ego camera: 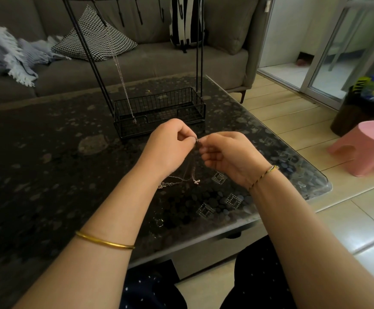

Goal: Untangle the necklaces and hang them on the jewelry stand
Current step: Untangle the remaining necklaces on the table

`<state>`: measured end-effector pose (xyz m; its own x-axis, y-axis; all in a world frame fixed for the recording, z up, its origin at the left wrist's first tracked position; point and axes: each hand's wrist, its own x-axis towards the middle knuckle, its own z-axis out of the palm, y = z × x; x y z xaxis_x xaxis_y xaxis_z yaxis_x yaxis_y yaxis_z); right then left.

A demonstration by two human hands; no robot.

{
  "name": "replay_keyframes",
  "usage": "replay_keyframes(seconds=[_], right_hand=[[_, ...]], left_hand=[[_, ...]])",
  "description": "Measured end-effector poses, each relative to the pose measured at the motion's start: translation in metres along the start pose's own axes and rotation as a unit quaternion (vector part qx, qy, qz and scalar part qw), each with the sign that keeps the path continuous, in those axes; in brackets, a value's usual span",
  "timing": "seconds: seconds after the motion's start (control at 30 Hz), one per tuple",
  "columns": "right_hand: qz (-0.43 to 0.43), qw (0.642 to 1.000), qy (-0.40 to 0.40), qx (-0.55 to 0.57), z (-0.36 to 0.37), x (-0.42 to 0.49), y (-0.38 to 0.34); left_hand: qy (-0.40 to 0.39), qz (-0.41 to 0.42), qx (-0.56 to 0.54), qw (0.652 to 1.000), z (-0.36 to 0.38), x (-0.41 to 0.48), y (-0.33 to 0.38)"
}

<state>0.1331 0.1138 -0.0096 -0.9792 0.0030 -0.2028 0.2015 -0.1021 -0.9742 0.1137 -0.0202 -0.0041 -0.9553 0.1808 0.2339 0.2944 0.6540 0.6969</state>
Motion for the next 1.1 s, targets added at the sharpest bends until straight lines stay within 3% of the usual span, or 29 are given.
replay_keyframes(seconds=[0.6,1.1], right_hand=[[-0.027,0.999,0.03,0.007,-0.001,0.0012,0.0024],[-0.027,0.999,0.037,-0.004,0.0031,-0.0016,0.0013]], left_hand=[[0.034,0.009,-0.017,0.999,-0.0036,-0.0013,-0.0011],[0.081,0.141,0.179,0.97,-0.0004,-0.006,0.0049]])
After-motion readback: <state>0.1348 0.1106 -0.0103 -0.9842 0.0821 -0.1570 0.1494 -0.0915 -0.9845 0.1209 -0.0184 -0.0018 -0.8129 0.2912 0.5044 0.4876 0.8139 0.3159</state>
